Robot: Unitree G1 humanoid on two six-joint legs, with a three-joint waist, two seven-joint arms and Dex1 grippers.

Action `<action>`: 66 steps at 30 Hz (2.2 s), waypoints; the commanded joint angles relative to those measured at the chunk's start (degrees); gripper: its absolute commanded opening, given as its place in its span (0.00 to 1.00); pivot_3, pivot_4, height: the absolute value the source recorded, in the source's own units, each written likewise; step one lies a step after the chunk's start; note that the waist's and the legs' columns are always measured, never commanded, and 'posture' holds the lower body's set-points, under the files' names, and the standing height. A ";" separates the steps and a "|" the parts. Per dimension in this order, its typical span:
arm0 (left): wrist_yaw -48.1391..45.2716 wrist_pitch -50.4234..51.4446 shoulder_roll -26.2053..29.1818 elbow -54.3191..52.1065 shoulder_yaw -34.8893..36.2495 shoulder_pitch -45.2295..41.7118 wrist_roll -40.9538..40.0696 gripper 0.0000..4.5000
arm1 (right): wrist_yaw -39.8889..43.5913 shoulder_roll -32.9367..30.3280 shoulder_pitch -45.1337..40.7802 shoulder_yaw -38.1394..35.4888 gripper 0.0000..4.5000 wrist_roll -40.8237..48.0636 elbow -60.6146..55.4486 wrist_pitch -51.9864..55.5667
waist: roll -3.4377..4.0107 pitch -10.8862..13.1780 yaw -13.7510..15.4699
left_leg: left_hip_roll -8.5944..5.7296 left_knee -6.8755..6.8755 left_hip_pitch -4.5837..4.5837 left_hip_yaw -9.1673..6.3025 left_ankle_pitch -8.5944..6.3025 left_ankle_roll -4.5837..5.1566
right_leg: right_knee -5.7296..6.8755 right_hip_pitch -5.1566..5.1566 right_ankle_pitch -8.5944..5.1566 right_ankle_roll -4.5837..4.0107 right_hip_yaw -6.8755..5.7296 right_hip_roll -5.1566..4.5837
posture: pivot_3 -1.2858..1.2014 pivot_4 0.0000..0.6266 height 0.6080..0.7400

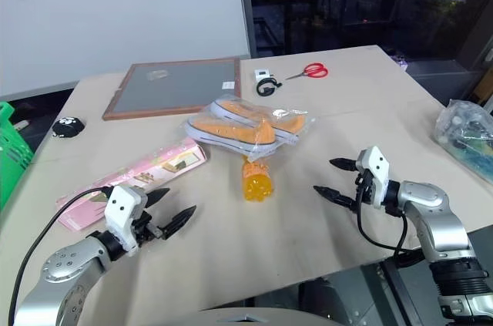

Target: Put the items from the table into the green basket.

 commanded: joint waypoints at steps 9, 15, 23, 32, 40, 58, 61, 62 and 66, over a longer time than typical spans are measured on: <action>-0.49 -1.30 0.95 -2.10 2.25 0.65 -0.80 1.00 | -0.99 0.40 -5.62 1.96 1.00 -6.27 5.11 -7.62 | 0.00 0.00 0.48 | 0.00 0.00 0.02 0.00 0.00 0.00 | 0.00 -0.01 0.00 0.00 0.00 0.00 | 0.56 0.00 1.00; -0.30 -1.06 0.67 -2.56 2.20 0.92 -1.16 1.00 | -0.85 0.71 -7.23 2.98 1.00 -8.03 6.34 -10.27 | 0.01 0.01 1.05 | 0.00 0.00 0.04 0.00 0.00 0.00 | 0.00 -0.02 0.00 0.00 0.00 0.00 | 0.57 0.01 1.00; -0.51 -1.38 0.65 -3.60 2.74 1.54 -1.68 1.00 | -3.33 0.24 -11.72 6.05 1.00 -17.19 9.72 -24.05 | 0.03 0.02 0.92 | 0.00 0.00 0.06 0.02 0.00 0.00 | 0.00 -0.02 0.00 0.00 0.00 0.00 | 0.57 0.01 1.00; -6.47 3.22 3.80 -8.06 7.07 1.04 -12.72 1.00 | -9.74 4.07 -25.41 12.68 1.00 -28.81 20.76 -38.09 | -0.01 0.01 1.04 | 0.02 -0.01 0.25 0.01 0.00 0.00 | 0.01 -0.02 0.01 -0.01 0.00 0.00 | 0.57 0.00 1.00; -10.56 5.62 9.28 -11.40 12.49 2.23 -17.33 1.00 | -13.14 7.24 -36.43 20.26 1.00 -38.57 36.68 -49.16 | 0.01 0.03 1.05 | 0.01 -0.09 0.28 -0.01 0.00 0.00 | -0.01 -0.03 0.01 -0.04 0.00 -0.02 | 0.59 0.00 1.00; -7.20 6.94 6.78 -15.31 13.46 1.69 -21.54 1.00 | -22.17 10.23 -42.63 19.29 0.02 -39.69 46.82 -54.16 | 0.02 0.04 1.13 | 0.02 -0.15 0.39 -0.02 0.00 0.00 | 0.06 -0.02 0.06 -0.12 0.03 0.00 | 0.60 0.00 1.00; -6.69 7.01 6.91 -14.98 13.64 0.65 -22.00 1.00 | -24.86 11.52 -44.34 17.22 0.02 -37.73 47.05 -52.62 | 0.03 0.05 1.06 | 0.02 -0.16 0.41 -0.02 0.00 -0.01 | 0.09 -0.02 0.07 -0.13 0.03 0.01 | 0.60 0.00 1.00; -6.38 7.17 6.75 -14.95 13.91 0.01 -22.70 1.00 | -25.79 12.13 -45.26 16.24 0.02 -36.87 47.20 -51.50 | 0.04 0.05 1.02 | 0.02 -0.16 0.42 -0.02 0.00 -0.01 | 0.09 -0.02 0.09 -0.17 0.04 0.02 | 0.60 0.00 1.00; -4.11 7.88 6.17 -15.02 15.02 -4.20 -26.66 1.00 | -32.65 14.29 -51.47 11.34 0.02 -34.80 50.65 -46.27 | 0.21 0.23 1.01 | 0.02 -0.16 0.38 -0.03 0.00 -0.01 | 0.09 -0.04 0.15 -0.27 0.04 0.02 | 0.60 0.00 1.00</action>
